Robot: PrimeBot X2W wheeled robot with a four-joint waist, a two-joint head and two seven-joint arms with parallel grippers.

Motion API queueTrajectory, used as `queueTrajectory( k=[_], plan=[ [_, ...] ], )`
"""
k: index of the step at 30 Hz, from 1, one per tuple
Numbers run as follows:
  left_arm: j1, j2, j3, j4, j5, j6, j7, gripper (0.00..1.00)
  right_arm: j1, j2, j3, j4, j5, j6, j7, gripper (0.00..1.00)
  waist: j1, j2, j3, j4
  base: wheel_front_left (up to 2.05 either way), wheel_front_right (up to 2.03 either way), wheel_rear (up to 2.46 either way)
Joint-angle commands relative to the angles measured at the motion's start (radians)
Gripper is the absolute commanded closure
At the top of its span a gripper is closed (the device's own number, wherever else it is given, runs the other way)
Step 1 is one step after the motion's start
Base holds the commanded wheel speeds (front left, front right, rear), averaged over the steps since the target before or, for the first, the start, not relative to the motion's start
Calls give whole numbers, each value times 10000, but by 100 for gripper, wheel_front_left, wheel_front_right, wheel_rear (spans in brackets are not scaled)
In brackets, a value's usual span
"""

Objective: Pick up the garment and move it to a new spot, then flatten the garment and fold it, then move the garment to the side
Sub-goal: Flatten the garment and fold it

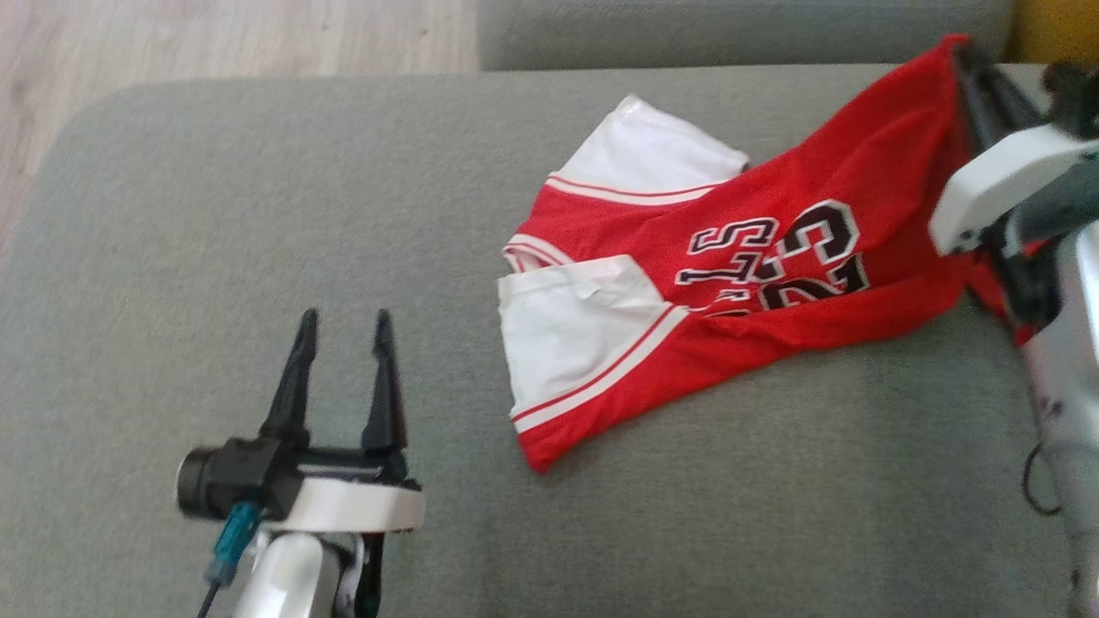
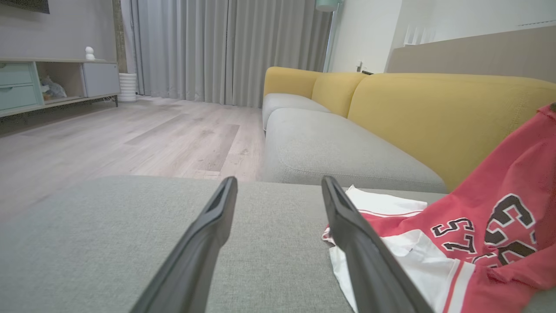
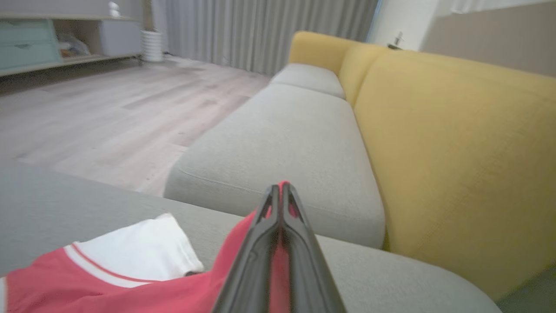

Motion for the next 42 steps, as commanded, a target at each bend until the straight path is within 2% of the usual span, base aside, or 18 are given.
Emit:
queueTrajectory(
  k=[1, 5, 10, 11, 12, 18, 22, 27, 30, 33, 37, 39, 42],
  plan=[
    [-705, 10, 119, -248, 142, -93, -53, 0, -936, -104, -254, 411, -359, 67, -185, 100, -1, 0, 444, 498, 0, 0, 0],
    [-1021, 10, -134, -185, 100, -82, -53, 0, -1963, -171, -668, 2072, -1097, 67, -782, 100, -1, 0, 783, 1065, 0, 0, 0],
    [-1164, 9, -276, -176, 9, -18, -53, 0, -2961, 97, -1095, 3513, -1182, 67, -1667, 100, -1, 0, 999, 1420, 0, 0, 0],
    [-1178, 9, -303, -173, -2, -7, -53, 0, -3169, 113, -1192, 3831, -1299, 67, -1938, 13, -1, 0, 1030, 1468, 0, 0, 0],
    [-1180, 9, -322, -172, -10, 5, -53, 0, -3332, 183, -1319, 4229, -1352, 67, -2037, 0, -1, 0, 1040, 1492, 0, 0, 0],
    [-1206, 9, -297, -141, -47, 76, -53, 0, -3892, 299, -1023, 6145, -1828, 67, -1822, 0, -1, 0, 967, 1284, 0, 0, 0],
    [-1223, 9, -217, -172, -75, 100, -53, 0, -3882, 453, -887, 6650, -1925, 67, -2122, 0, -1, 0, 759, 835, 0, 0, 0],
    [-1171, 9, 72, -221, -95, 103, -53, 0, -3707, 967, -930, 6376, -1355, 67, -3374, 0, -1, 0, 346, -62, 0, 0, 0],
    [-1127, 9, 218, -233, -106, 86, -53, 0, -3257, 1343, -957, 5753, -891, 67, -3787, 0, -1, 0, 127, -532, 0, 0, 0],
    [-1084, 9, 276, -222, -140, 69, -53, 0, -2365, 1741, -1067, 4633, -339, 67, -3960, 0, -1, 0, -32, -920, 0, 0, 0],
    [-1007, 9, 306, -189, -212, 78, -53, 0, -380, 2197, -1308, 2275, 346, 67, -4013, 0, -1, 0, -136, -1373, 0, 0, 0],
    [-972, 9, 344, -168, -226, 82, -53, 0, 818, 2289, -1346, 977, 599, 67, -4017, 0, -1, 0, -146, -1552, 0, 0, 0],
    [-957, 9, 351, -96, -251, 48, -53, 0, 2646, 2312, -1042, -555, 1566, 67, -4019, 0, -1, 0, -132, -1695, 0, 0, 0]
  ],
)
